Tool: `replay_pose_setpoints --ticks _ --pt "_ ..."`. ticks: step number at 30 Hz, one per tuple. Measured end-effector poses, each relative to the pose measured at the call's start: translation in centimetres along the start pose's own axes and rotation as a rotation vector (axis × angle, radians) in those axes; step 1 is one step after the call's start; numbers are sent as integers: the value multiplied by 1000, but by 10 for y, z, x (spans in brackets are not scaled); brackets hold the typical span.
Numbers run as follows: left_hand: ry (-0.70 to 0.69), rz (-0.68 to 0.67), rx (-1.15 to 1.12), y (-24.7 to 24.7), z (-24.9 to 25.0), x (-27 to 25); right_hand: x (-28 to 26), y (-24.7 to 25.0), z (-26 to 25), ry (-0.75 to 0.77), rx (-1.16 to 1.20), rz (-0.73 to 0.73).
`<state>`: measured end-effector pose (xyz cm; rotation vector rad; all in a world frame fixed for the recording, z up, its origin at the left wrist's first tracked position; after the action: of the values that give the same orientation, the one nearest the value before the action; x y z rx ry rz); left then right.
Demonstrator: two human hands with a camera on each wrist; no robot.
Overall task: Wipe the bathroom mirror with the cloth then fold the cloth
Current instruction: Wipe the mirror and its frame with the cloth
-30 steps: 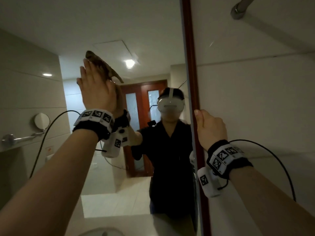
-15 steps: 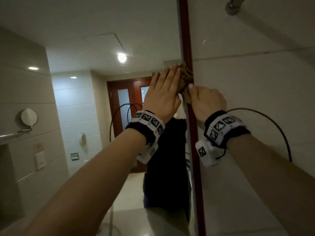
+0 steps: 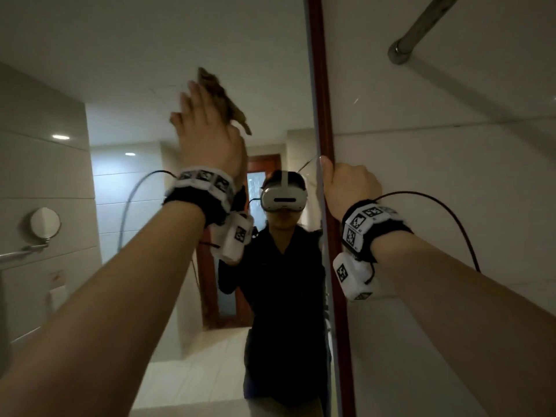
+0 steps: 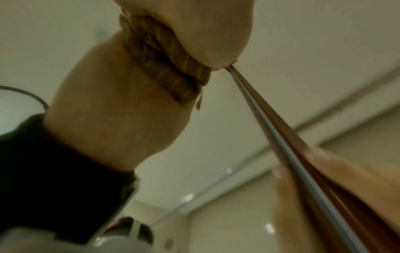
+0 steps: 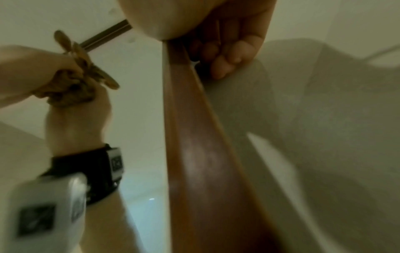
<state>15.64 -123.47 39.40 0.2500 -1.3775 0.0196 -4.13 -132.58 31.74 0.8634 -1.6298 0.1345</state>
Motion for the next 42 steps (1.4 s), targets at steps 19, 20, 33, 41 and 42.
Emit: replay_pose_setpoints --ticks 19,20,33,41,42 --pt "161 -20 71 37 -204 -10 -3 -3 -2 -50 45 28" --pt "200 -17 85 35 -210 -15 -4 -3 -2 -50 44 29" --pt "-463 -88 29 -48 87 -61 -3 -4 0 -44 30 58" --pt "-108 63 -19 -1 -48 -12 -3 -4 2 -39 64 52" --pt "-21 77 -26 8 -89 -8 -4 -5 2 -44 75 50"
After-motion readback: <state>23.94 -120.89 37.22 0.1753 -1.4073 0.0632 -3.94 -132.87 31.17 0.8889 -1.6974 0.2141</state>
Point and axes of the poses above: each hand's wrist, its own x-axis towards the middle knuckle, its own y-axis out of the back of the hand, z = x × y, the point moved 2 cm from there along x, towards the middle knuckle
